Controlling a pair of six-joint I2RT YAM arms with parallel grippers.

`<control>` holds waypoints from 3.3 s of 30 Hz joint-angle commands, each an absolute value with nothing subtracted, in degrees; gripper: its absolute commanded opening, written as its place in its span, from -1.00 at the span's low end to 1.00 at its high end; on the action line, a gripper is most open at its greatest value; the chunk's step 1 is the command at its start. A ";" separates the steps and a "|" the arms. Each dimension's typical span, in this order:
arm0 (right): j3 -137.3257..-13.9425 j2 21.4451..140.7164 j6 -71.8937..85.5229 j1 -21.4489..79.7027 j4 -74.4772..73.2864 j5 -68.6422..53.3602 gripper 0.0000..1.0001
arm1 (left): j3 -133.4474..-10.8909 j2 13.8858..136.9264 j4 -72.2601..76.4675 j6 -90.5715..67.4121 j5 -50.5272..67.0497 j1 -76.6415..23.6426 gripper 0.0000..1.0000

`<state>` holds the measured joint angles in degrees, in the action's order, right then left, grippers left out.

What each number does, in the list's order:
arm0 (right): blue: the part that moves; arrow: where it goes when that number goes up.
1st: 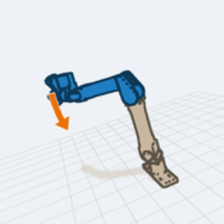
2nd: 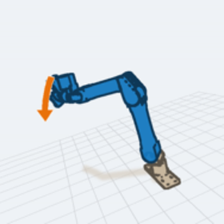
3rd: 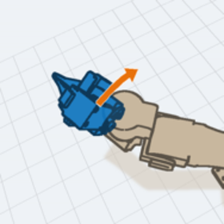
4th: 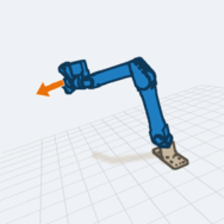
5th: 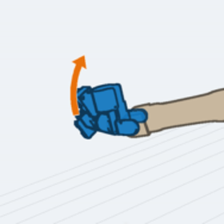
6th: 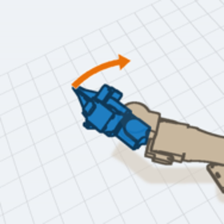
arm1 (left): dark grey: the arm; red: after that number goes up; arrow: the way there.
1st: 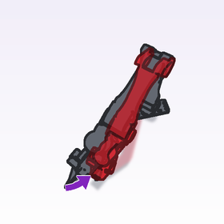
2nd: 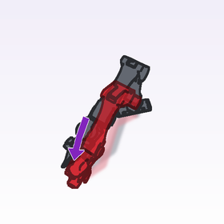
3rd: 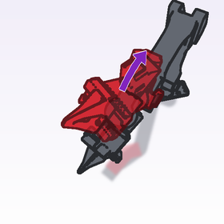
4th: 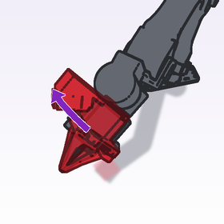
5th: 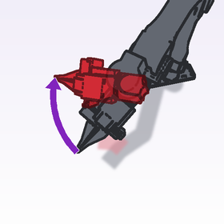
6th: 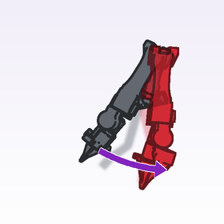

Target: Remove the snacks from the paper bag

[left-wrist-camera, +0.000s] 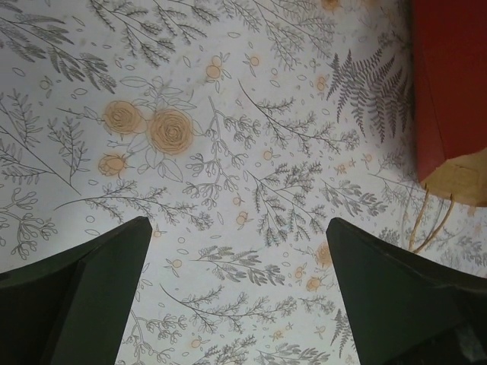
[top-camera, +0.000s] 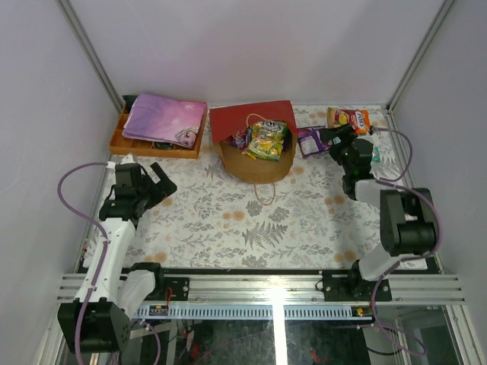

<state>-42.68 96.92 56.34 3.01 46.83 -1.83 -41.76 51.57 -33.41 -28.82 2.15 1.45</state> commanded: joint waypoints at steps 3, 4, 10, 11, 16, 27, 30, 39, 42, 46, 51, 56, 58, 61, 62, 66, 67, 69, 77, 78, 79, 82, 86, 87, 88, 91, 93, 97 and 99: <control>-37.35 82.06 44.69 7.48 45.08 5.55 0.99 | -42.63 51.39 -32.08 -29.75 3.31 4.72 1.00; -36.76 80.38 42.77 9.15 44.45 6.03 0.99 | -42.37 51.60 -31.65 -29.67 4.24 4.90 1.00; -35.98 76.85 32.40 20.29 43.45 6.62 0.98 | -41.34 55.05 -29.36 -28.41 13.03 4.42 1.00; -35.69 76.70 31.22 22.28 43.53 7.84 0.98 | -41.07 54.80 -28.85 -28.31 13.67 3.64 1.00; -34.23 77.17 26.17 31.01 46.00 12.49 0.98 | -40.35 52.43 -28.39 -28.21 9.96 -6.69 1.00; -40.99 85.23 21.60 39.51 44.53 12.21 0.99 | -41.57 52.32 -30.59 -27.60 3.92 -16.04 1.00; -45.04 88.01 20.57 40.10 40.11 11.37 0.98 | -42.44 52.26 -31.29 -27.60 3.05 -14.98 1.00; -50.09 92.28 19.07 41.38 35.70 9.87 0.97 | -41.76 52.42 -29.71 -27.27 8.99 -2.35 1.00; -51.08 93.12 18.72 41.35 34.87 9.13 0.97 | -41.26 51.84 -29.48 -27.52 9.17 -2.42 1.00; -51.92 94.21 18.61 41.39 34.80 8.15 0.97 | -40.67 51.05 -29.29 -28.22 6.90 -8.77 1.00; -54.52 97.34 18.84 41.48 33.50 6.18 0.97 | -41.39 51.17 -30.50 -28.41 2.97 -12.11 1.00; -58.55 100.72 20.01 41.56 30.45 6.11 0.97 | -41.51 51.33 -30.57 -28.36 3.20 -12.03 0.99; -59.81 102.08 20.50 41.57 29.79 6.81 0.98 | -41.55 51.42 -30.59 -28.31 3.39 -12.04 1.00; -62.43 104.51 21.31 41.54 27.49 8.58 0.97 | -41.41 51.81 -30.41 -28.30 4.49 -11.96 1.00; -63.49 105.29 21.46 41.57 26.64 9.11 0.97 | -41.48 51.92 -30.33 -28.30 4.71 -11.94 1.00; -66.49 108.26 22.95 41.56 25.34 10.61 0.96 | -41.39 51.95 -30.11 -28.21 5.80 -12.02 1.00; -66.93 108.88 23.60 41.57 25.50 10.82 0.96 | -41.30 51.91 -30.10 -28.21 6.06 -12.05 1.00; -67.85 110.03 24.78 41.53 25.54 12.30 0.94 | -41.31 51.66 -29.99 -28.14 6.33 -11.99 1.00; -67.14 113.02 22.89 41.55 29.47 14.90 0.76 | -41.15 50.91 -29.79 -28.04 7.23 -11.97 1.00; -66.76 113.25 21.70 41.55 30.19 15.19 0.72 | -41.14 50.88 -29.75 -28.04 7.29 -11.96 1.00; -66.40 113.36 20.40 41.53 31.11 16.04 0.68 | -41.13 50.78 -29.71 -28.04 7.40 -11.91 1.00; -65.91 113.74 15.91 41.56 33.29 19.45 0.64 | -41.08 50.51 -29.61 -27.95 7.68 -11.95 1.00; -65.64 115.16 9.52 41.56 37.79 22.78 0.63 | -41.03 50.41 -29.56 -27.87 7.80 -11.97 1.00; -66.22 115.83 8.11 41.57 38.17 23.13 0.63 | -41.03 50.39 -29.57 -27.86 7.82 -12.02 1.00; -67.18 116.71 6.66 41.55 38.06 23.29 0.63 | -41.09 50.43 -29.61 -27.86 7.87 -12.03 1.00; -70.27 119.08 3.17 41.56 37.22 22.48 0.63 | -41.02 50.34 -29.62 -27.86 7.82 -11.95 1.00; -72.36 120.64 2.39 41.56 36.26 21.62 0.63 | -41.10 50.23 -29.61 -27.87 7.61 -12.02 1.00; -75.24 122.70 0.67 41.52 36.44 22.21 0.62 | -41.15 50.18 -29.79 -27.95 7.05 -11.97 1.00; -77.12 123.77 -0.17 41.51 35.58 22.85 0.62 | -41.13 50.19 -29.79 -27.95 7.04 -11.91 1.00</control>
<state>-71.99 123.11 3.66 41.01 33.45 20.40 -40.88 51.03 -31.77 -28.47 7.29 -12.01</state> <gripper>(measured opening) 0.815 0.997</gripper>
